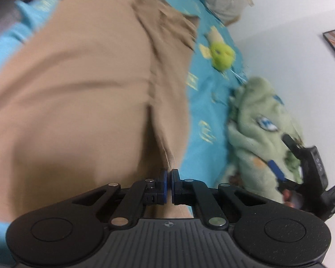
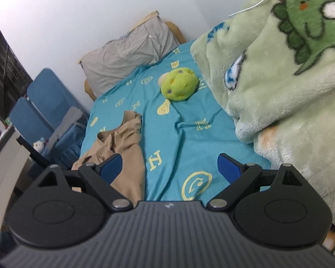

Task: Fold clothes
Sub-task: 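Fold the grasped side over the shirt body with the left gripper, release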

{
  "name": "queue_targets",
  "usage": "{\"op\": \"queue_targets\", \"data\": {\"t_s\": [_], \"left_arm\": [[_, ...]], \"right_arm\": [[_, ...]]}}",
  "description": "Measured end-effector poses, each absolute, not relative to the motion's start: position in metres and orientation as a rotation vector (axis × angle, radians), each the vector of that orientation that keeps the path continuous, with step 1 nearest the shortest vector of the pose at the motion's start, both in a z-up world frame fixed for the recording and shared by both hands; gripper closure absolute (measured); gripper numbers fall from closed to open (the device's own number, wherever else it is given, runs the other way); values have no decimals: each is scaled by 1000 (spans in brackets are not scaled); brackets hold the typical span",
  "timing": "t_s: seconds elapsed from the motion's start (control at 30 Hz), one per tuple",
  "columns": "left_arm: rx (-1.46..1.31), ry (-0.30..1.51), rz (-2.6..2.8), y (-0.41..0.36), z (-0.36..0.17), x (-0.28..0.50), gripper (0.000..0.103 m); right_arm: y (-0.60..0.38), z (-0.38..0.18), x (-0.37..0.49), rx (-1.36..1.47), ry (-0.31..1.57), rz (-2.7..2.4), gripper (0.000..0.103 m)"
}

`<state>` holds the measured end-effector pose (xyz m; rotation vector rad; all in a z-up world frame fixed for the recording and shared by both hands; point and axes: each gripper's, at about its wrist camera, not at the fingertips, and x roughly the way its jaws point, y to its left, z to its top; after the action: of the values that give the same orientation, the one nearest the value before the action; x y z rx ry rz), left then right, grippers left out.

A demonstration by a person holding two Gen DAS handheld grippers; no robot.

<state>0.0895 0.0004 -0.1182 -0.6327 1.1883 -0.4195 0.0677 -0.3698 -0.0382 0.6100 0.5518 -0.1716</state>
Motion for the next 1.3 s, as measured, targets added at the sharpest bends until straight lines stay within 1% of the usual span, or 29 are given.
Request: {"op": "queue_targets", "data": {"t_s": [0.07, 0.17, 0.23, 0.27, 0.3, 0.37, 0.5, 0.53, 0.57, 0.7, 0.83, 0.93, 0.97, 1.0, 1.03, 1.07, 1.1, 1.13, 1.17, 1.2, 1.23, 1.3], "left_arm": [[-561, 1198, -358, 18, -124, 94, 99], [-365, 1218, -320, 19, -142, 102, 97], [-295, 1205, -322, 14, -147, 101, 97], [-273, 1188, -340, 11, -146, 99, 91], [-252, 1166, -357, 7, -143, 97, 87], [-186, 1112, -382, -2, -132, 90, 63], [34, 921, -499, -34, -95, 55, 43], [80, 889, -546, -45, -93, 47, 35], [126, 877, -590, -58, -93, 38, 33], [317, 906, -708, -111, -113, 17, 33], [490, 950, -704, -145, -141, 2, 33], [547, 973, -656, -149, -153, 3, 37], [544, 981, -645, -146, -154, 4, 39], [528, 993, -635, -140, -155, 6, 43], [512, 1006, -624, -135, -157, 8, 50], [491, 1020, -614, -131, -158, 11, 60], [469, 1025, -610, -125, -158, 11, 62], [447, 1028, -607, -119, -158, 11, 69], [429, 1023, -605, -116, -157, 13, 78], [411, 1018, -603, -113, -155, 15, 82], [386, 1015, -609, -110, -154, 17, 88], [322, 1006, -644, -104, -150, 21, 92]], "right_arm": [[-366, -39, 72, 594, 573, -160, 9], [-358, -38, 75, 559, 588, -144, 9], [-353, -37, 77, 535, 595, -138, 9], [-350, -37, 77, 525, 598, -137, 9], [-348, -37, 78, 515, 602, -136, 9], [-345, -38, 79, 502, 611, -139, 9], [-342, -38, 83, 489, 619, -142, 9], [-341, -38, 84, 488, 621, -140, 9], [-341, -39, 85, 487, 623, -137, 9], [-339, -42, 93, 520, 633, -95, 10], [-343, -46, 140, 719, 673, 65, 10], [-341, -50, 187, 753, 672, 139, 15], [-339, -53, 206, 739, 682, 154, 20], [-338, -59, 223, 735, 681, 157, 24], [-337, -66, 241, 730, 681, 159, 24], [-336, -72, 258, 726, 681, 161, 24], [-339, -81, 274, 733, 673, 158, 24], [-341, -91, 290, 744, 665, 157, 24], [-342, -103, 306, 749, 669, 158, 25], [-344, -114, 321, 753, 672, 159, 25], [-343, -124, 335, 739, 680, 164, 26], [-340, -141, 363, 708, 691, 177, 29]]}}
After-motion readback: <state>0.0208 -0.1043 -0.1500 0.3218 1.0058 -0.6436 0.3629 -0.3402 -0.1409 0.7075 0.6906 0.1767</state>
